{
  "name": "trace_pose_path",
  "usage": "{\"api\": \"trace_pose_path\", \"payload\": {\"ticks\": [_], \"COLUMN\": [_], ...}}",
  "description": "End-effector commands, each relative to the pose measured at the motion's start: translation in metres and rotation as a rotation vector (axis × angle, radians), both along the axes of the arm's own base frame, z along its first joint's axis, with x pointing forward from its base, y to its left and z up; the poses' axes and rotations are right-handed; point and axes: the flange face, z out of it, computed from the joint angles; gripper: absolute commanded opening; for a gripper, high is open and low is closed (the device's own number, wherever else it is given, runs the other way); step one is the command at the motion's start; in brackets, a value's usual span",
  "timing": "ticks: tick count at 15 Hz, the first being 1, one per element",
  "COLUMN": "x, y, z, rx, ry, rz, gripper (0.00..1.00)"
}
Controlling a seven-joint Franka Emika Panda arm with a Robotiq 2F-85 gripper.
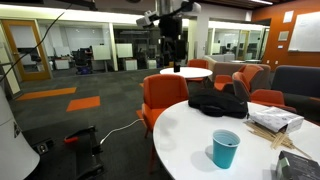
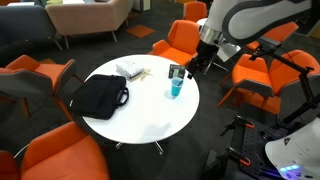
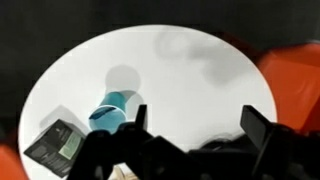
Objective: Slide the cup to the left
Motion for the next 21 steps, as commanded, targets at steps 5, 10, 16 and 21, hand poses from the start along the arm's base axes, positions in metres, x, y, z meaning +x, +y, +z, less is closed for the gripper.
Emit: {"api": "trace_pose_path", "payload": {"ticks": [5,10,16,21], "x": [0.090,0.125,0.157,0.162], "y": [-0.055,-0.080,-0.097,-0.119], "z": [-0.093,-0.153,-0.204,-0.237], "rx": [-0.036,-0.040,-0.045,-0.048], "ry": [0.064,0.101,0.137,0.177], "rz": [-0.117,-0.133,-0.151,-0.179], "gripper": [1.00,1.00,1.00,1.00]}}
